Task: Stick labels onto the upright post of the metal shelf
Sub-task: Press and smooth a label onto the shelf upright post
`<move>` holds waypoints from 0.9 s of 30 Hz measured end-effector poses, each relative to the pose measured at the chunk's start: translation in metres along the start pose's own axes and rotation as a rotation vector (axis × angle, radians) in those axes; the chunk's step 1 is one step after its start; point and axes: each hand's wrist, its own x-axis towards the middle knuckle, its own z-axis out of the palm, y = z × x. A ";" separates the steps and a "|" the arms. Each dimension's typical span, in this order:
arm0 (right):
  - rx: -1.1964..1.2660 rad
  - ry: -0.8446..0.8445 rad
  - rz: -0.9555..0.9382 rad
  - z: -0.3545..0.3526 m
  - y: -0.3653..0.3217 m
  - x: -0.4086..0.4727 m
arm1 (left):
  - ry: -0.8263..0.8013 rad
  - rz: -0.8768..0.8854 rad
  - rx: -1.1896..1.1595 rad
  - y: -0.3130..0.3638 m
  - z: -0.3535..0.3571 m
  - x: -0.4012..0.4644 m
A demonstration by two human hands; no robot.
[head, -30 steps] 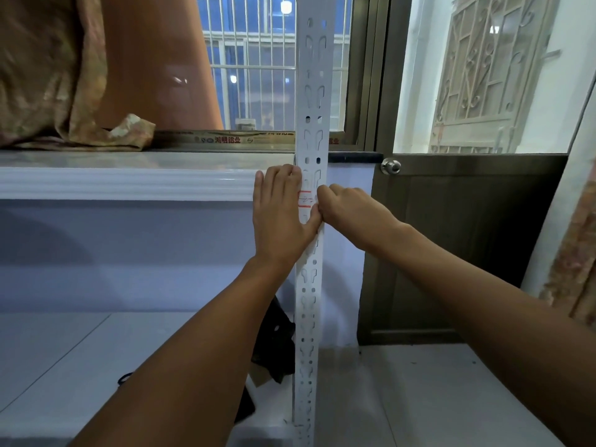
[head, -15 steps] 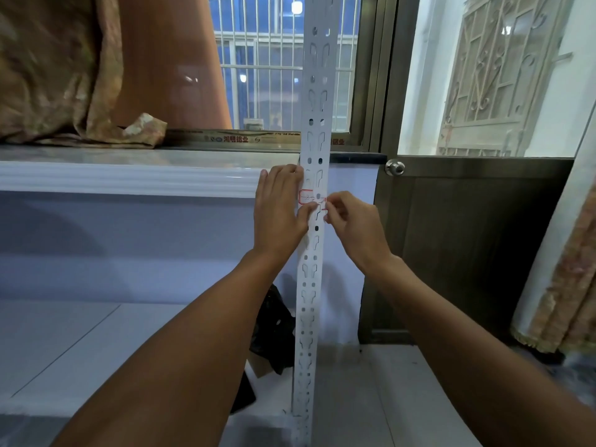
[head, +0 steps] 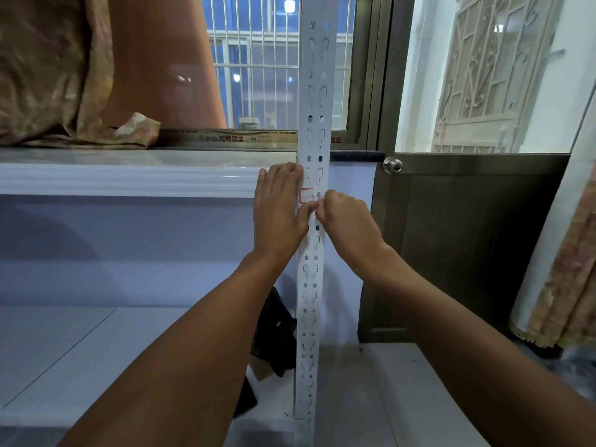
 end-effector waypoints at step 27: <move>0.171 0.121 0.167 0.010 -0.012 0.003 | 0.017 -0.017 -0.035 0.005 -0.002 0.001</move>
